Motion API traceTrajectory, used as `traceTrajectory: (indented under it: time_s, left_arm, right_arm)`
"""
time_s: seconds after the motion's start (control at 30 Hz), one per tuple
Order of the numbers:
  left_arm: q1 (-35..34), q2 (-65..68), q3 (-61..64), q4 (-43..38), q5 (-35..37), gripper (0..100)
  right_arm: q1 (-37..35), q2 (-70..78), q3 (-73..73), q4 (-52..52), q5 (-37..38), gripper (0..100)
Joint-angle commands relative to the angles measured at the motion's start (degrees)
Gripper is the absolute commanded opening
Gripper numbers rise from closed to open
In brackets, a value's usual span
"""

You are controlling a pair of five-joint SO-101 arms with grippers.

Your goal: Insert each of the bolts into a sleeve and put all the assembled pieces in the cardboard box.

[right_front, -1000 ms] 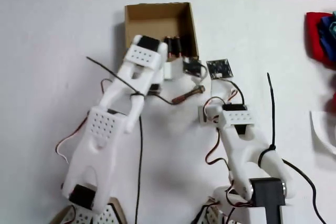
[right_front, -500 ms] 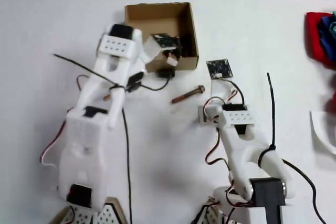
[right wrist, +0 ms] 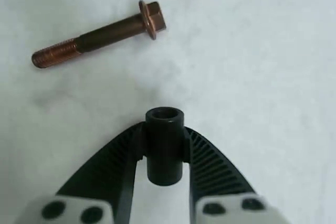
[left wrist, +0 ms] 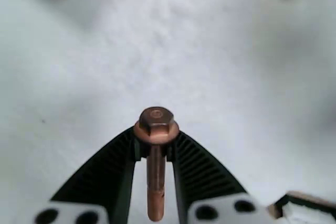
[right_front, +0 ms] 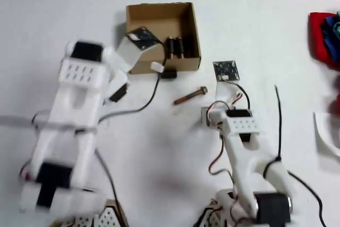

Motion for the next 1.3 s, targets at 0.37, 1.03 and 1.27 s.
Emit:
traceTrajectory:
  time_s: [0.37,1.03,1.27]
  left_arm:
    - [-0.44,-37.19,33.80,-34.90,21.54,3]
    - [-0.35,-37.45,28.18,-45.71,37.54,3]
    - [3.34,-37.01,28.18,-60.75,57.67,3]
  right_arm:
    - [-17.63,-26.07,5.27,-7.87,-0.70,2.1]
    - [-19.21,-23.87,7.12,-26.15,-0.53,2.1]
    - [-19.56,-24.13,22.86,-57.98,-0.18,2.1]
